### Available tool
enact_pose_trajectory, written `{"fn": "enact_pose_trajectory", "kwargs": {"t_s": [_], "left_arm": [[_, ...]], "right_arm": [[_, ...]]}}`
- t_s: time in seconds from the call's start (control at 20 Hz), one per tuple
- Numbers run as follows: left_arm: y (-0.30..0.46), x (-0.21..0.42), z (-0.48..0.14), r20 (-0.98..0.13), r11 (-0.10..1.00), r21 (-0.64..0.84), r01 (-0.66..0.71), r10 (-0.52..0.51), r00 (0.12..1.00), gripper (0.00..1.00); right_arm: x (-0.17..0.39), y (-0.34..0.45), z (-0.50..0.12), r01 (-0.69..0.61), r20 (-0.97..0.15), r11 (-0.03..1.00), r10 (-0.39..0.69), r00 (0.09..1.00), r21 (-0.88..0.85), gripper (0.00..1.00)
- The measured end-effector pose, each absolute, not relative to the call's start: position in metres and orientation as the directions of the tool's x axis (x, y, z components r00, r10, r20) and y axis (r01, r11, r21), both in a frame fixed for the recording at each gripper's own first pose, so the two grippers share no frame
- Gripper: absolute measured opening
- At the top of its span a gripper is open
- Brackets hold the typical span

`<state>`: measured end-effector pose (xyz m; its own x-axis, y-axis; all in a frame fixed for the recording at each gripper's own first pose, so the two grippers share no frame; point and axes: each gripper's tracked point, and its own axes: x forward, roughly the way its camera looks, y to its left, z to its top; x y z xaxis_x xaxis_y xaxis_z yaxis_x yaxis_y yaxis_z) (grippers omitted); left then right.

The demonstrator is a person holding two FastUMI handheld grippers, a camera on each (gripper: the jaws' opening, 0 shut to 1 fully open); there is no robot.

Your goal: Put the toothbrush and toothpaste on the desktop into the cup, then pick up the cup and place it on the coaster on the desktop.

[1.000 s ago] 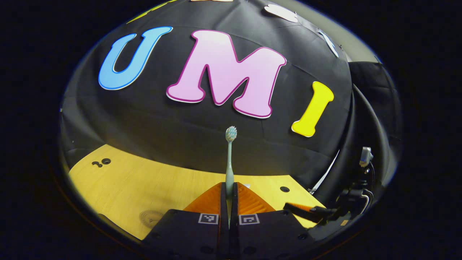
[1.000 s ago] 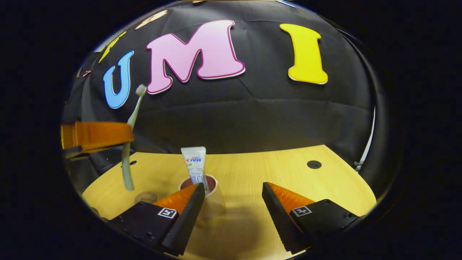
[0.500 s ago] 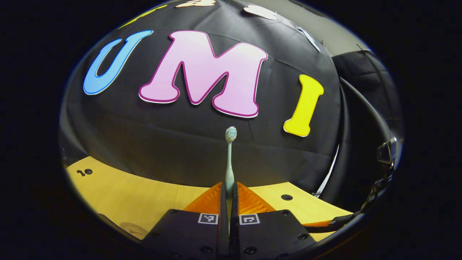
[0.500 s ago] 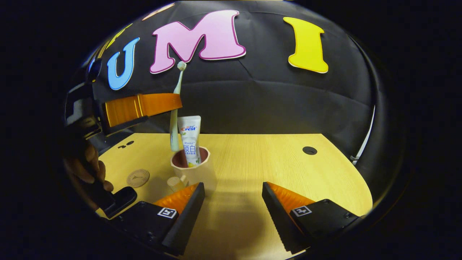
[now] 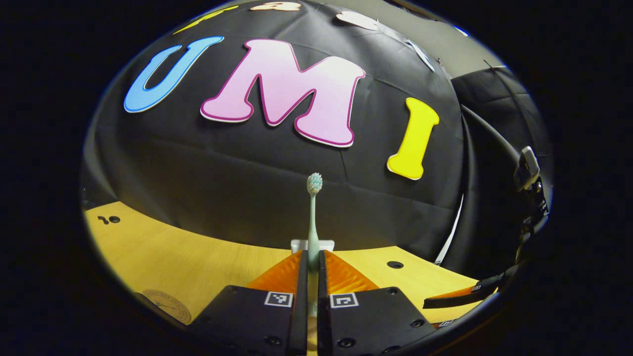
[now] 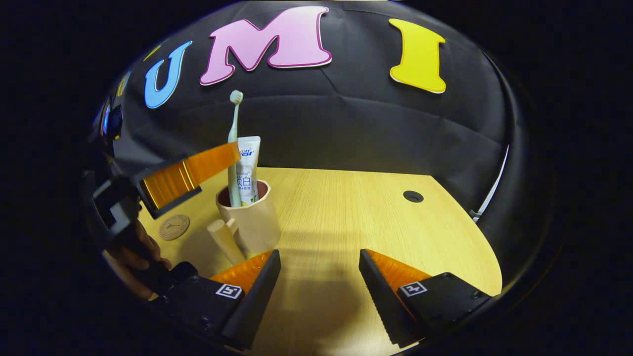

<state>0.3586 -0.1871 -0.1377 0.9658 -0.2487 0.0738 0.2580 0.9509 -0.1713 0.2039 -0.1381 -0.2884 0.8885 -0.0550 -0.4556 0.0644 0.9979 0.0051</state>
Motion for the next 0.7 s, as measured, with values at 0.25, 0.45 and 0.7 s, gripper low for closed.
{"fn": "enact_pose_trajectory", "kwargs": {"t_s": [0.25,0.45,0.7], "left_arm": [[-0.185,0.348,-0.150,0.022,0.960,-0.097,0.264,-0.263,0.964,0.63],[-0.166,0.316,-0.134,-0.003,0.968,-0.063,0.244,-0.245,0.970,0.98],[-0.127,0.251,-0.145,-0.091,0.983,-0.085,0.160,-0.167,0.982,0.98]], "right_arm": [[0.205,-0.142,-0.285,0.075,-0.452,0.997,-0.067,0.890,0.000,0.98],[0.214,-0.140,-0.275,0.079,-0.472,0.996,-0.050,0.880,0.043,0.98],[0.232,-0.133,-0.246,0.062,-0.468,0.998,-0.046,0.883,0.019,0.98]]}}
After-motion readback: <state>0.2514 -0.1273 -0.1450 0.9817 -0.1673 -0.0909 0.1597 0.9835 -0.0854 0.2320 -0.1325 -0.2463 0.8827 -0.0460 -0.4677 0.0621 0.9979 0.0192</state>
